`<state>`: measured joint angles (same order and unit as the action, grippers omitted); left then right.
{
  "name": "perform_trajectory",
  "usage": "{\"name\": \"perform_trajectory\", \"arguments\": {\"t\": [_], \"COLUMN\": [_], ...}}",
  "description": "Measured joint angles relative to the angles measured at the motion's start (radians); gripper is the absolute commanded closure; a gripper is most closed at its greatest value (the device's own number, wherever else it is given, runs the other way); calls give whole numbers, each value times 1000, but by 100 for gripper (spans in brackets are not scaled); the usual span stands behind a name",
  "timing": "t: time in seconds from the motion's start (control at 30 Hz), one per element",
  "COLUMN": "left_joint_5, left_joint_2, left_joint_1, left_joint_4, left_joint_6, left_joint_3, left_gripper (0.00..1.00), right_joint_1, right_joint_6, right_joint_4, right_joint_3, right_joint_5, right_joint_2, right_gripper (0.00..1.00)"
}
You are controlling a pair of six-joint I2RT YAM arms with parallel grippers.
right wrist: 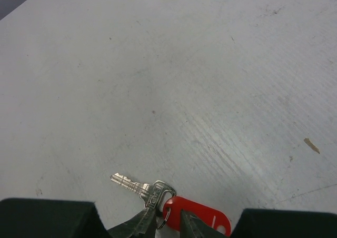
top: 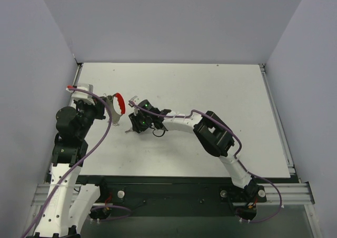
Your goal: Put the keys on the keyring
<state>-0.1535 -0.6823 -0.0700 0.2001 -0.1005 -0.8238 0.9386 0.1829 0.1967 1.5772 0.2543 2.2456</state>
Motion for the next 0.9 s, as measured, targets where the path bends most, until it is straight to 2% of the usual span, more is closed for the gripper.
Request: {"name": "perform_trajectory", "arguments": {"t": [0.13,0.23,0.27,0.33,0.6,0.9], "left_joint_5": [0,0,0,0,0,-4], "left_joint_2": [0,-1,-1,-1,0,14], "left_joint_1": [0,0,0,0,0,0], "left_joint_4": [0,0,0,0,0,-1], "left_joint_6": [0,0,0,0,1,5], "left_joint_3": [0,0,0,0,0,0], "left_gripper": [100,100,100,100,100,100], "right_joint_1": [5,8,10,11,2,-52], "right_joint_6": [3,5,6,11,29,37], "right_joint_4": [-5,-10,-16,-32,-20,32], "right_joint_3": [0,0,0,0,-18,-192], "right_joint_5": [5,8,10,14,35,95], "right_joint_2": [0,0,0,0,-5,-140], "right_gripper": [80,88,94,100,100,100]}}
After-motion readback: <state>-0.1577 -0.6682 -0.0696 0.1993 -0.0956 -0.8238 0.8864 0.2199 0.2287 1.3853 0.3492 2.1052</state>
